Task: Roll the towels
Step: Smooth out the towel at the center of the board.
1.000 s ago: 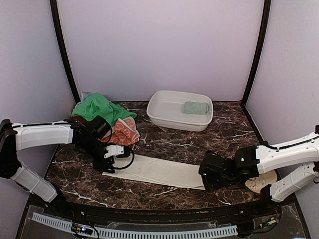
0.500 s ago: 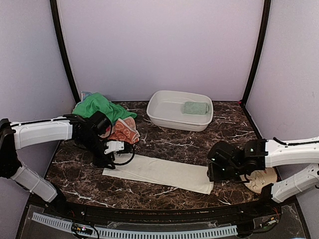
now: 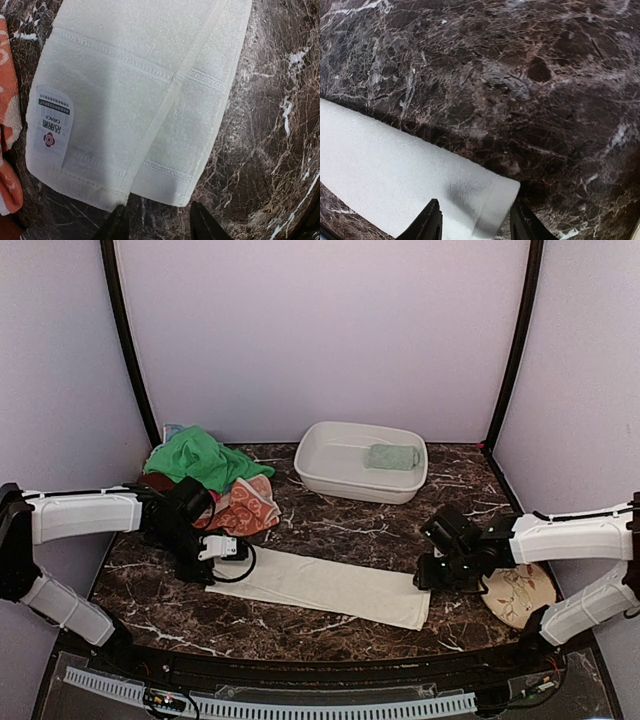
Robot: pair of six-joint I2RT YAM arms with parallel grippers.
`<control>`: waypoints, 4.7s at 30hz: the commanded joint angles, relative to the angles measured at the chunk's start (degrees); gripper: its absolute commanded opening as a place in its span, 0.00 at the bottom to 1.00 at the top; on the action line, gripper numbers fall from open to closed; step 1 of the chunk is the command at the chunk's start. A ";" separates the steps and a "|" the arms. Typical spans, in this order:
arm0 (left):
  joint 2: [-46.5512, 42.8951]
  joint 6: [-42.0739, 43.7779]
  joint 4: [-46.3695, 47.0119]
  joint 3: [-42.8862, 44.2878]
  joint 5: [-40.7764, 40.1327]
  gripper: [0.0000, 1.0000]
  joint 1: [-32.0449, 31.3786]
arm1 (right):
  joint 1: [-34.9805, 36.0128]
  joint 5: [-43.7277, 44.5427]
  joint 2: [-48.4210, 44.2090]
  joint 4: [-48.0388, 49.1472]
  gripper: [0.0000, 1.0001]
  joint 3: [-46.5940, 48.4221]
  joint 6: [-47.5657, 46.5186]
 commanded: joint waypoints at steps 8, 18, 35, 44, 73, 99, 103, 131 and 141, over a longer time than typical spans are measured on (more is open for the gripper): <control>-2.40 1.55 6.82 -1.95 -2.87 0.39 -0.06 | -1.71 -3.76 -0.59 4.74 0.31 -2.56 0.49; -1.70 2.66 8.09 -3.44 -3.26 0.31 -0.52 | -1.70 -5.14 -6.61 8.42 0.33 -7.44 5.15; -0.52 2.57 12.91 -5.05 -5.56 0.17 -0.88 | -2.70 -3.84 -5.20 10.95 0.00 -6.86 4.87; -3.59 2.00 12.17 -2.46 -5.51 0.00 -0.88 | -5.14 -3.52 -7.81 7.57 0.00 -5.09 2.84; -4.18 13.10 17.21 -10.08 -11.11 0.49 -6.65 | -9.53 -8.43 -5.67 7.57 0.00 -3.50 0.63; -6.56 13.69 19.15 -7.86 -15.18 0.00 -7.60 | -11.92 -9.93 -5.05 5.89 0.00 -1.44 -0.80; -7.16 13.03 15.33 -7.21 -13.73 0.02 -7.64 | -12.54 -10.15 -4.72 5.63 0.00 -1.24 -0.99; -2.35 19.65 28.74 -13.18 -17.83 0.33 -8.65 | -13.50 -13.32 -3.20 7.10 0.00 -1.82 -0.58; 0.67 19.64 31.91 -13.27 -18.60 0.13 -8.63 | -13.77 -13.61 -3.04 6.27 0.00 -0.69 -1.12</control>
